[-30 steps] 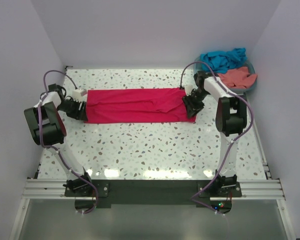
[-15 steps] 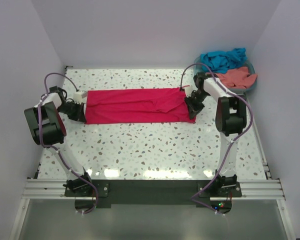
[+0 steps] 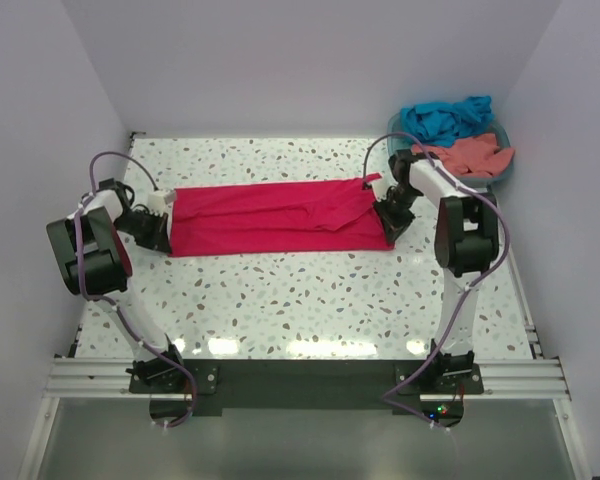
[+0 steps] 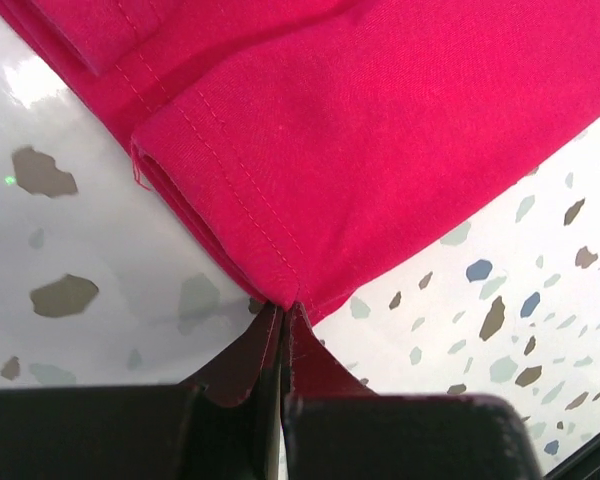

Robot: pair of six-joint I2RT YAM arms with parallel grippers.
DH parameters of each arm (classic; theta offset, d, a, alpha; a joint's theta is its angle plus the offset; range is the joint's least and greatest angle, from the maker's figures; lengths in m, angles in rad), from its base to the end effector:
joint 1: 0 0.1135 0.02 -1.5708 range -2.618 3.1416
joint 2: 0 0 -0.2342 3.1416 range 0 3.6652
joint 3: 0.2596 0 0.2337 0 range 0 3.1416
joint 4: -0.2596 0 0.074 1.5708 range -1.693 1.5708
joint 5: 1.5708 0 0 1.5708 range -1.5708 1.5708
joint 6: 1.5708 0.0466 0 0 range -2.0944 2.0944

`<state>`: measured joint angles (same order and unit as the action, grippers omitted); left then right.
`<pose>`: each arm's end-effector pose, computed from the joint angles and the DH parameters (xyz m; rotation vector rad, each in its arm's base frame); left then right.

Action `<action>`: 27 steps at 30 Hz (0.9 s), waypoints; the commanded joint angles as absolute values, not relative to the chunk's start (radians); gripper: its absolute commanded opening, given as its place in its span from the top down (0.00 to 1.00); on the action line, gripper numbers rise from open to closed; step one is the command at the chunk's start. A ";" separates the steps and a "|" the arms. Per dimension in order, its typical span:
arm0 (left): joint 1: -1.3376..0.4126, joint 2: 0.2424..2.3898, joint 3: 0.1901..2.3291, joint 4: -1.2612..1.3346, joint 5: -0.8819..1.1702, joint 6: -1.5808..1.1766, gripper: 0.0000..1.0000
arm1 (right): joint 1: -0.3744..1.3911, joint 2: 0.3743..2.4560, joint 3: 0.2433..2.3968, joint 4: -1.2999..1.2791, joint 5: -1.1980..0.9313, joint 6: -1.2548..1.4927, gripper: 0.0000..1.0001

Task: Fold and stack the t-shirts
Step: Fold the tshirt

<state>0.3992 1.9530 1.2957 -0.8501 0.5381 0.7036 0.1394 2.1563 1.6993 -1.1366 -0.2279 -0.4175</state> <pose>0.3134 0.1063 0.1265 0.4399 2.7095 -0.5991 0.3708 0.0626 0.1435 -0.8515 2.9933 0.3576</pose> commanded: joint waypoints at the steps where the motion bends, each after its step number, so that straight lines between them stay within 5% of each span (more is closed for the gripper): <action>1: 0.414 1.879 1.267 -0.911 0.488 0.768 1.00 | 0.143 2.050 1.638 -1.193 -0.218 -0.443 1.00; 7: 0.414 1.827 1.217 -0.948 0.468 0.818 1.00 | 0.150 1.968 1.503 -1.184 -0.248 -0.428 1.00; 9: 0.414 1.807 1.212 -0.956 0.512 0.834 0.89 | 0.152 1.959 1.508 -1.193 -0.293 -0.422 1.00; 10: 0.414 1.781 1.233 -0.954 0.547 0.851 0.71 | 0.152 1.959 1.541 -1.215 -0.326 -0.416 0.89; 13: 0.403 1.718 1.302 -0.936 0.711 0.862 0.56 | 0.147 1.941 1.607 -1.227 -0.359 -0.399 0.61; 14: 0.378 1.707 1.352 -0.921 0.741 0.859 0.50 | 0.143 1.936 1.656 -1.224 -0.362 -0.391 0.60; 27: -0.331 1.621 1.172 -0.218 0.790 0.900 0.47 | 0.138 2.117 1.876 -1.072 -0.373 -0.236 0.60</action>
